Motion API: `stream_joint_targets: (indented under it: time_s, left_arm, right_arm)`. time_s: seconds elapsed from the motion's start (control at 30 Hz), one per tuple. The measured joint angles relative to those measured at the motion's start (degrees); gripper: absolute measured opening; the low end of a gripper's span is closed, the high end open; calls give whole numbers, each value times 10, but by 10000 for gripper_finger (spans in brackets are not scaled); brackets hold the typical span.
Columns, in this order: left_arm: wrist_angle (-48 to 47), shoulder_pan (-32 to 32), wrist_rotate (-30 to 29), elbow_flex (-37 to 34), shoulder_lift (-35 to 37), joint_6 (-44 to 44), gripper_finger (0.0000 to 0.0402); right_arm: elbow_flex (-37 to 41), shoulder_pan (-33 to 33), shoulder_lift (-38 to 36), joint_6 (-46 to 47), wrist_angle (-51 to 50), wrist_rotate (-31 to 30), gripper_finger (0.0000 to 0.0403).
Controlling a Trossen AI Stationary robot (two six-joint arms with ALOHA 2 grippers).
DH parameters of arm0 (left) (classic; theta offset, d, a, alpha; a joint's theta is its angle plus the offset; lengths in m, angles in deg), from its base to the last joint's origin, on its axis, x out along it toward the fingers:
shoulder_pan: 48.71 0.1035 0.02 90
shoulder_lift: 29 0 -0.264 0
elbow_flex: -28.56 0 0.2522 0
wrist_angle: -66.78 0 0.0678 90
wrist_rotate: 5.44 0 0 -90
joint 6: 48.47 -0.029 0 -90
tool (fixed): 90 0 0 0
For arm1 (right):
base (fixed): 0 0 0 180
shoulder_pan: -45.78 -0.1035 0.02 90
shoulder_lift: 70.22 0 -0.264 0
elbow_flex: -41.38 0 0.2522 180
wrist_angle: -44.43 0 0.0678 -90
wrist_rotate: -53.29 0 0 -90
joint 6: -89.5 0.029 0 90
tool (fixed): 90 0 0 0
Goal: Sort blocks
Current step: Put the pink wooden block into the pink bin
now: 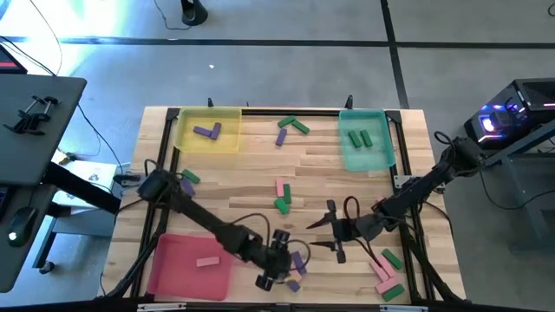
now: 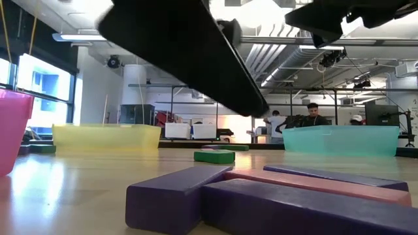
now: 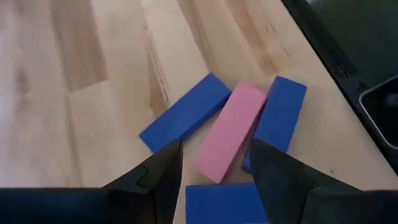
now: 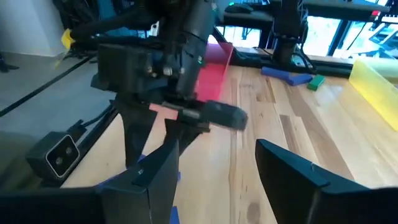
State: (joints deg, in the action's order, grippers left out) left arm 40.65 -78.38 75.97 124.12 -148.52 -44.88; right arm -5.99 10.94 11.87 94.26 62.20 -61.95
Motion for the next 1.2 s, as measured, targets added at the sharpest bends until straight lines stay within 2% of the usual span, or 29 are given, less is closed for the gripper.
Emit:
stream_joint_targets:
  time_s: [0.17,0.27,0.43,0.6,0.87,1.2]
  left_arm:
    - [2,20,26,0,0,-78,168]
    - [7,31,67,-1,0,-117,165]
    - [0,48,89,-1,-3,-126,167]
    - [-1,51,113,-1,-5,-142,185]
    - [-5,47,113,-1,-28,-186,217]
    - [5,54,112,-1,-36,-193,187]
  right_arm:
    - [0,-12,0,2,-11,1,199]
    - [0,-20,0,6,-14,2,199]
    - [0,-35,0,13,-19,2,199]
    - [0,-39,0,22,-18,2,199]
    - [0,-39,0,29,-17,-11,199]
    - [0,-39,0,28,-10,-11,199]
